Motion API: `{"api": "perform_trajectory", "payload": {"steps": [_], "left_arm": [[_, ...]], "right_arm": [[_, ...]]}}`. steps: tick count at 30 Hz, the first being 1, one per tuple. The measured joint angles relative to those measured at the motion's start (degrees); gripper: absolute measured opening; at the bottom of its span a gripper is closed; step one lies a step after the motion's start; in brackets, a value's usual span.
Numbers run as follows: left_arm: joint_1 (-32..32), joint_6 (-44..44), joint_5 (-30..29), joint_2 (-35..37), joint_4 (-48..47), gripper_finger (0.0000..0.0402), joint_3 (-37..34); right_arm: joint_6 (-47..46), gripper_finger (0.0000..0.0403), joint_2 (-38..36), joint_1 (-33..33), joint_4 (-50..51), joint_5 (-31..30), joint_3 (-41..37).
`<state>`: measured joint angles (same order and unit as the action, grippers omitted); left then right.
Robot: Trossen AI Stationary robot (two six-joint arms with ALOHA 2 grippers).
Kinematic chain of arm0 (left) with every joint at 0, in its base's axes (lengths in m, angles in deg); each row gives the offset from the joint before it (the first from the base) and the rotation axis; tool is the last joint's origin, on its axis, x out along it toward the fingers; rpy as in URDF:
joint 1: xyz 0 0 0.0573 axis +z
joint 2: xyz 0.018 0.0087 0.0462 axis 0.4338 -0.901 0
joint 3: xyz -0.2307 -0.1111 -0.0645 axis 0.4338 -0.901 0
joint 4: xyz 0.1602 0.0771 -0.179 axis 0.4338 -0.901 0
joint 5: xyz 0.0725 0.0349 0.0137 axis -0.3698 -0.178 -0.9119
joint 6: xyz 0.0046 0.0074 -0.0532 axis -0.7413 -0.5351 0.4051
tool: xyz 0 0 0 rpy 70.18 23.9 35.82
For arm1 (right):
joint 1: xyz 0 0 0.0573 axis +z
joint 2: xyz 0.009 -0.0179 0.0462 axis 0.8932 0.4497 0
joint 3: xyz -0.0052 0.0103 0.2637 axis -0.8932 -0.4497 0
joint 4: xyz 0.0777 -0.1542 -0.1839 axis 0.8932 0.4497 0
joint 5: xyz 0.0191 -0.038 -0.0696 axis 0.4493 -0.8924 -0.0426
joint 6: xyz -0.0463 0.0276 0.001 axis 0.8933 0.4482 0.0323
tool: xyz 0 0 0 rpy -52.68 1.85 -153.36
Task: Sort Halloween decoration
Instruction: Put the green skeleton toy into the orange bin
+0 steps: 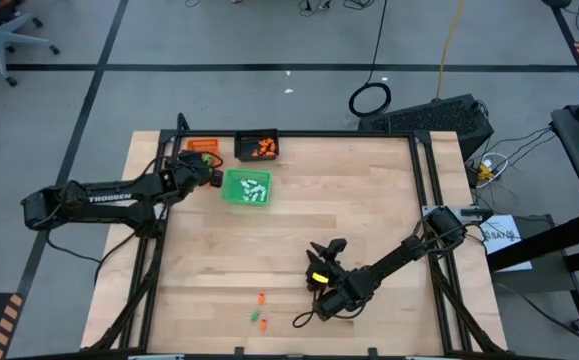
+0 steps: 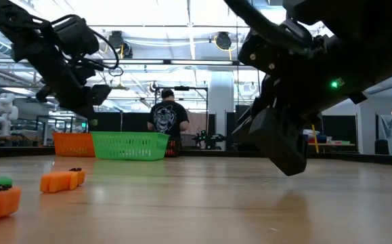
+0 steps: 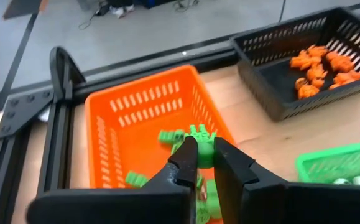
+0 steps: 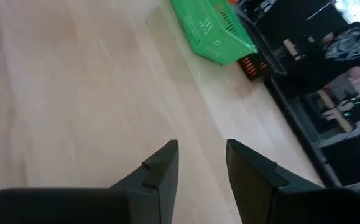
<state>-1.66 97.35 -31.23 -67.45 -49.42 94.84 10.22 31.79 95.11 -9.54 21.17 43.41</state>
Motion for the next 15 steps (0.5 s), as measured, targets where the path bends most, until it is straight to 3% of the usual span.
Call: {"api": "perform_trajectory", "payload": {"steps": [9,15], "left_arm": [[0.0,1.3,0.6,0.0,-0.6,0.0117,0.0],[-0.4,-4.6,8.8,1.7,0.5,0.0136,1.6]], "right_arm": [[0.2,0.0118,0.0,0.0,-1.4,4.2,0.0],[0.3,0.0118,0.0,0.6,-3.2,4.2,0.0]]}}
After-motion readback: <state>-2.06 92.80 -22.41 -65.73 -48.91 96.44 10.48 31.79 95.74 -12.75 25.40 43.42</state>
